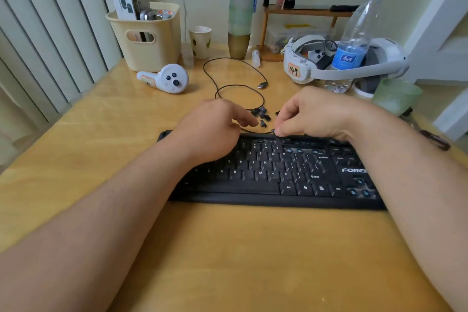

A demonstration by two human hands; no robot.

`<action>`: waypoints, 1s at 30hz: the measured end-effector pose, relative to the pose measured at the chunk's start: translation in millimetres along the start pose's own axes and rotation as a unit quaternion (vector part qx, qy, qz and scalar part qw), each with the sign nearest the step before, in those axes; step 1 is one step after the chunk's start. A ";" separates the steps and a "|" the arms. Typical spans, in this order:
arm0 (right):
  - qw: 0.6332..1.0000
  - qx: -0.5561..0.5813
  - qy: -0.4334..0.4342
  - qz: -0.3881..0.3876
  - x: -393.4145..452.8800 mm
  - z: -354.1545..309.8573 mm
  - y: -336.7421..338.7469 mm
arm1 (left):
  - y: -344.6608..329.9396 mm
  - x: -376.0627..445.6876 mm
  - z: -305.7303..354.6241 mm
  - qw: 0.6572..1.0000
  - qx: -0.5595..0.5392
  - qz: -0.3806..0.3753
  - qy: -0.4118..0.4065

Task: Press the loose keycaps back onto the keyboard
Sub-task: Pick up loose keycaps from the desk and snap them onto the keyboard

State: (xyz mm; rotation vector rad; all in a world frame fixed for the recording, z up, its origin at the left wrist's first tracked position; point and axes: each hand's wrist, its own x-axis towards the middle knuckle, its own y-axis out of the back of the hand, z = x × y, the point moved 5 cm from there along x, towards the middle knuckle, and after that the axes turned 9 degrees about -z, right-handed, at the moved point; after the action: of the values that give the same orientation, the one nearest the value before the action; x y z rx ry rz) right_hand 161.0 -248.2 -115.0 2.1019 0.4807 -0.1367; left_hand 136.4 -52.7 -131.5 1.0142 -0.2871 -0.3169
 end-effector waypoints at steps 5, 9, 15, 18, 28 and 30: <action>0.999 0.031 -0.011 -0.012 6.4 7.3 -7.5 | -5.4 2.9 1.5 0.999 0.015 -0.036 0.006; 1.000 0.028 -0.002 -0.008 6.2 4.8 -10.3 | -5.2 2.6 6.4 0.999 0.018 -0.042 -0.007; 1.000 0.006 0.000 -0.012 9.2 0.7 -9.9 | -7.9 3.1 3.6 0.999 0.008 -0.052 -0.011; 1.000 -0.003 0.005 -0.016 9.6 -2.5 -9.5 | -10.3 2.6 6.0 0.997 -0.005 -0.072 -0.028; 0.998 0.053 -0.017 -0.008 10.2 4.1 -11.1 | -12.4 3.3 8.0 0.994 0.031 -0.098 -0.031; 0.998 0.055 -0.022 -0.004 10.2 3.7 -11.7 | -12.8 3.5 7.5 0.994 0.036 -0.099 -0.028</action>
State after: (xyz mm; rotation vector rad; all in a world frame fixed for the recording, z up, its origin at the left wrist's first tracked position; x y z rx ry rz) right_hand 166.1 -242.7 -129.1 2.1999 0.4644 -0.2178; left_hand 135.2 -66.2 -138.6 1.1085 -0.2507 -0.5178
